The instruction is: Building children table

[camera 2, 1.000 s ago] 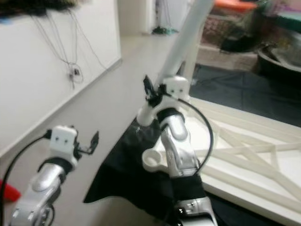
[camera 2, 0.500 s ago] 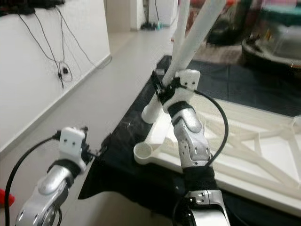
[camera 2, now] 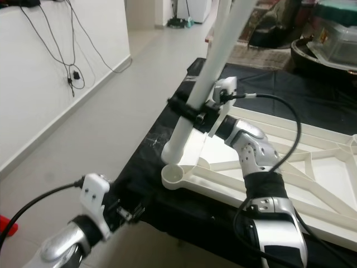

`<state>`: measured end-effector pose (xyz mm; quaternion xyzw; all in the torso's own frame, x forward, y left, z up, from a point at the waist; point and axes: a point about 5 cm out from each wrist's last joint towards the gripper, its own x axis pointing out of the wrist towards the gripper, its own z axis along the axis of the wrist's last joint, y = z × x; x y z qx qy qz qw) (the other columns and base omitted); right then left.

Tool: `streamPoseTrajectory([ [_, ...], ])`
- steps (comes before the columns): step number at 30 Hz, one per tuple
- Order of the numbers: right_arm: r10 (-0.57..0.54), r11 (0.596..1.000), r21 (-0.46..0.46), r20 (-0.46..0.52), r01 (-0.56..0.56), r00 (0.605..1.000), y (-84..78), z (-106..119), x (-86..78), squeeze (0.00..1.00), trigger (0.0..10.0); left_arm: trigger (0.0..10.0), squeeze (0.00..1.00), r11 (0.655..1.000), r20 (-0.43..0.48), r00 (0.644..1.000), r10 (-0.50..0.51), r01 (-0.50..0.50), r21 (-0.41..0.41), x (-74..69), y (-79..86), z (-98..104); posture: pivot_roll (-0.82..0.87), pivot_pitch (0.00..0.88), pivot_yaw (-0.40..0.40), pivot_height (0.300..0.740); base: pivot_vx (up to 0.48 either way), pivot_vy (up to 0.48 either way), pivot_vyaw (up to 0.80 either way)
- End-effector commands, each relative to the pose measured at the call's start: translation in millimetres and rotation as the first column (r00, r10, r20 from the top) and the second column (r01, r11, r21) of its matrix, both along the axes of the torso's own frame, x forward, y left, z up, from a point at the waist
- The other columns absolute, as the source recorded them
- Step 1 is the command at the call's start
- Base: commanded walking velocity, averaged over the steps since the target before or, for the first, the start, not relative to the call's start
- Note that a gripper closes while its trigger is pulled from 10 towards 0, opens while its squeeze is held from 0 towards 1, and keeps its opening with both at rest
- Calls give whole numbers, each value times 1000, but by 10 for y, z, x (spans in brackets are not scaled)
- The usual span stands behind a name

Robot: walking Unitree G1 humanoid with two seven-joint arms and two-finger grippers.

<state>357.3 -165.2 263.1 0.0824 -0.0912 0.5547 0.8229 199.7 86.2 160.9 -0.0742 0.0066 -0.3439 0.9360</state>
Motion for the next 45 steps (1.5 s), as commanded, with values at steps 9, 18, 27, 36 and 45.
streamPoseTrajectory([
  [9, 281, 958, -64, 44, -278, 959, 55, 104, -88, 0, 10000, 10000, 0, 999, -60, 997, -39, 39, 9, -159, 10, -15, 165, 264, -15, 740, 0, 0, 0],
  [18, 350, 930, -126, 18, -346, 936, 32, 60, -94, 0, 10000, 10000, 0, 999, -78, 996, -51, 52, 11, -204, -1, -6, 167, 270, -11, 740, 0, 0, 0],
  [27, 396, 891, -244, 10, -382, 918, 84, -50, -82, 0, 10000, 10000, 0, 998, -90, 995, -53, 55, 20, -233, 3, 2, 169, 274, -11, 740, 0, 0, 0],
  [36, 424, 857, -344, 46, -384, 905, 138, 12, -84, 0, 10000, 10000, 0, 998, -95, 994, -56, 59, 26, -237, -5, 7, 168, 275, -17, 740, 0, 0, 0],
  [45, 527, 767, -468, 68, -439, 847, 323, 18, -199, 0, 10000, 10000, 0, 998, -101, 993, -56, 59, 29, -236, -6, -3, 163, 265, -15, 740, 0, 0, 0],
])
